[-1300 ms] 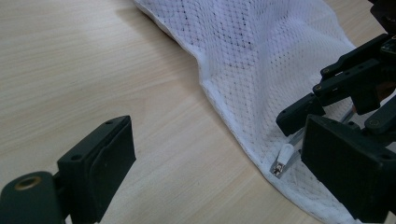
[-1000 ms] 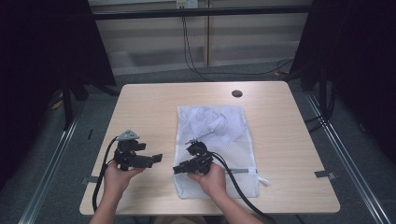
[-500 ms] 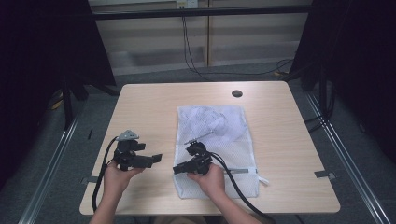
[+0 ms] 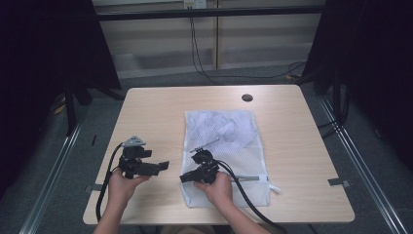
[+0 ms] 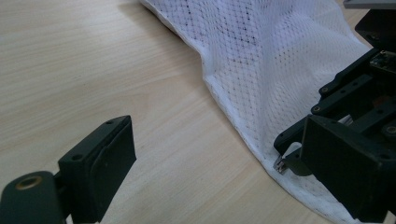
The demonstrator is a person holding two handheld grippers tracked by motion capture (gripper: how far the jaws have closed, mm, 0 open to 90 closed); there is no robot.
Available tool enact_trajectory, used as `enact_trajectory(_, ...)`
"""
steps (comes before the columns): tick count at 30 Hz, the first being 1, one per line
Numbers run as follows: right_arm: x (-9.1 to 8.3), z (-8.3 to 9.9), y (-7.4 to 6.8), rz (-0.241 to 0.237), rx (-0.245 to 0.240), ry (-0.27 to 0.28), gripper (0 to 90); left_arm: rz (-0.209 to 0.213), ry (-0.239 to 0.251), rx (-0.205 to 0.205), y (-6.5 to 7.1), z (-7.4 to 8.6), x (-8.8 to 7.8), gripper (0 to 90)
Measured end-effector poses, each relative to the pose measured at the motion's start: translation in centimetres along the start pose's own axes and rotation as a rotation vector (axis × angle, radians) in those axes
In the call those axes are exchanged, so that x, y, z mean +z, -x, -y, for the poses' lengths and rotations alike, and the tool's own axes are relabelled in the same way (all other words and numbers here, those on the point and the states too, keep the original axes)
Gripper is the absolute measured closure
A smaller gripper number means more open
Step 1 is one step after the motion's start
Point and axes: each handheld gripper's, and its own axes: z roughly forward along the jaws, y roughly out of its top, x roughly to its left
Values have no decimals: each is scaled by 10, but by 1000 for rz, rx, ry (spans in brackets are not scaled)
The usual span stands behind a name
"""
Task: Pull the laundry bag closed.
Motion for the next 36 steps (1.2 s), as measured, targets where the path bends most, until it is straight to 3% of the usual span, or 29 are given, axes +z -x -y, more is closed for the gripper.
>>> enact_trajectory(13, 4, 0, 2, 29, 11, -24, 818, -2, -1, -5, -1, 1, 0, 102)
enact_trajectory(24, 2, -1, 2, 25, 22, -29, 847, -5, -6, -2, -1, 1, 0, 105)
enact_trajectory(36, -12, -4, 3, -1, 17, 0, 865, 18, 1, -11, 1, 1, 1, 107)
